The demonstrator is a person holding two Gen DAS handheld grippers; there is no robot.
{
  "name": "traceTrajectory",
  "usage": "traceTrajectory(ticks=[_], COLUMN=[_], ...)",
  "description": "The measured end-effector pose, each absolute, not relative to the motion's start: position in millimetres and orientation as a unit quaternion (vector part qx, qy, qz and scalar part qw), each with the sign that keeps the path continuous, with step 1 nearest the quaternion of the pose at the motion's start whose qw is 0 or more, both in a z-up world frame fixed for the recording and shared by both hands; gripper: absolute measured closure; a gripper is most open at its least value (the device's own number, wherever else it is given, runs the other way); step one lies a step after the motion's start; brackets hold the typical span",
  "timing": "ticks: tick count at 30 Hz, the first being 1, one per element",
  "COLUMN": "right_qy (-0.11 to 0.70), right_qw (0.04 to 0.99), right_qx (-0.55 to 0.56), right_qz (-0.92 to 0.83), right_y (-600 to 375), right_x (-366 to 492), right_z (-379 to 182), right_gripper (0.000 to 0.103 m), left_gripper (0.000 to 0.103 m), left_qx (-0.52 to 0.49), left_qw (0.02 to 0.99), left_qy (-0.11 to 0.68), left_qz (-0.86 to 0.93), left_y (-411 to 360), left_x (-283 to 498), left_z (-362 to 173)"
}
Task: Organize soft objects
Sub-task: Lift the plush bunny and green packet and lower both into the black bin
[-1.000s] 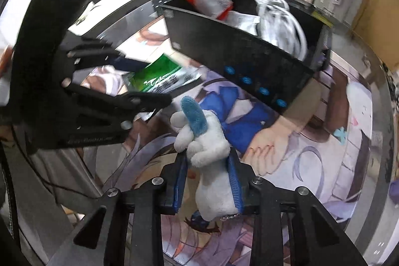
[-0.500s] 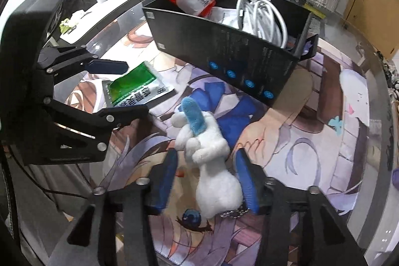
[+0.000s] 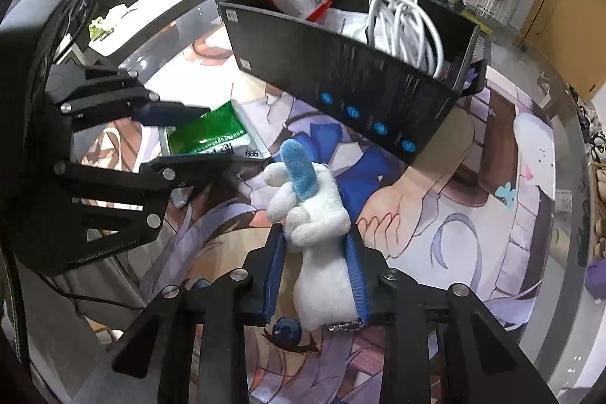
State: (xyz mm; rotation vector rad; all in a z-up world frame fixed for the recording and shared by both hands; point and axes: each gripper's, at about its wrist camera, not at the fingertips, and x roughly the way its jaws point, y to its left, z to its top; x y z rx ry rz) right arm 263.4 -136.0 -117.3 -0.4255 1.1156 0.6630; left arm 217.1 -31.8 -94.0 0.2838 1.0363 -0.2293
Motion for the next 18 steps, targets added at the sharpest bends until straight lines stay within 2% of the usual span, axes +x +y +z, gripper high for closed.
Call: traceTrajectory(ticks=[5,18], right_qy=[0.502,0.436], right_qw=[0.787,0.826], right_qx=[-0.178,-0.132], right_qz=[0.312,0.332], right_y=[-144,-145], right_x=[265,251], right_z=[-102,-44], right_gripper=[0.072,0.072], left_gripper=[0.075,0.075], left_qx=[0.116,0.075], left_qw=[0.856,0.893], left_qy=[0.489,0.423], left_qz=[-0.123,-0.132], left_y=[-28,-8], left_x=[214,202], left_z=[-83,-20])
